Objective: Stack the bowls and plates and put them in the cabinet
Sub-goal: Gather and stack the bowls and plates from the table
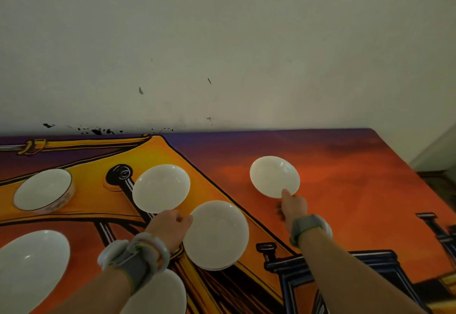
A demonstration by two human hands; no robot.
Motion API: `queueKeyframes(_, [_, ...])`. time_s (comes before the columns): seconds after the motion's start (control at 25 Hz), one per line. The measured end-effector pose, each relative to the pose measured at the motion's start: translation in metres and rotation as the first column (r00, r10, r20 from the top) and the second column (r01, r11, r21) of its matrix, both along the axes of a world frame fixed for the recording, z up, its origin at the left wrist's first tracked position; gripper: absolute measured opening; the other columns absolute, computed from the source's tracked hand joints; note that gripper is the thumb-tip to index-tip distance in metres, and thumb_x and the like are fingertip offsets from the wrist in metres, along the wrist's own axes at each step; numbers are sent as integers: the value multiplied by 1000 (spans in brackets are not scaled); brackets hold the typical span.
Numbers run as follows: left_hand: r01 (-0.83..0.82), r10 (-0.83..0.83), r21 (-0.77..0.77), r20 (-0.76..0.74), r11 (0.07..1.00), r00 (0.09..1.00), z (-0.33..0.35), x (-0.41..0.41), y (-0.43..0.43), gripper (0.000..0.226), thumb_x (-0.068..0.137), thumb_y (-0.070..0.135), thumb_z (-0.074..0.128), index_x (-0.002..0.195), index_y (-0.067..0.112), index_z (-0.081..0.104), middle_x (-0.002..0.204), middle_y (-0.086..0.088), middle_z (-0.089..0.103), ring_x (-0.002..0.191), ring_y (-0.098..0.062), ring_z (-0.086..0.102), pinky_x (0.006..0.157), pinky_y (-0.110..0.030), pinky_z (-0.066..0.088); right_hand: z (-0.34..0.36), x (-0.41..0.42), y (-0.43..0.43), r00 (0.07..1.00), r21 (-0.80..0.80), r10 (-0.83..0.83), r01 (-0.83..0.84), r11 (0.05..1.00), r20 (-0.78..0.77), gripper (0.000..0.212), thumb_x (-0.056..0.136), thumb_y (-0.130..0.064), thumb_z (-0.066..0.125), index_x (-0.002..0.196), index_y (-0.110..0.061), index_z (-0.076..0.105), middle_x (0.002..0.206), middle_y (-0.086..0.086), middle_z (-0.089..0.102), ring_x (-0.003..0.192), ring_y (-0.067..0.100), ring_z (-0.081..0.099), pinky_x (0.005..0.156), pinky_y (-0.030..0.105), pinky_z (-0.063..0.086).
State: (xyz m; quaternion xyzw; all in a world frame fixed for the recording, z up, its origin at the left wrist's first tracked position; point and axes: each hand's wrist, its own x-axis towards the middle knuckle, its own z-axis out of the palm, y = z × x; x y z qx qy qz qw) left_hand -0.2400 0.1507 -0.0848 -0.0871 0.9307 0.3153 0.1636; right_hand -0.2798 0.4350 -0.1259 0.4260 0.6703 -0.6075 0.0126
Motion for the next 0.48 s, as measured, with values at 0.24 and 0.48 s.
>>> queueKeyframes(0.24, [-98, 99, 75, 0, 992, 995, 9, 9, -11, 35, 92, 31, 47, 79, 0, 60, 67, -8, 57, 58, -20, 47, 61, -32, 40, 14, 9, -8, 1000, 53, 19, -18, 998, -13, 29, 89, -7, 35, 99, 6, 60, 60, 13, 55, 47, 22, 42, 45, 28, 31])
queueKeyframes(0.48, [-206, 228, 389, -8, 898, 974, 37, 16, 6, 37, 99, 41, 31, 100, 21, 62, 69, -3, 64, 55, -15, 52, 57, -27, 43, 79, 60, -43, 849, 187, 504, -476, 859, -159, 21, 89, -1, 37, 76, -1, 54, 56, 10, 52, 43, 15, 38, 45, 27, 29])
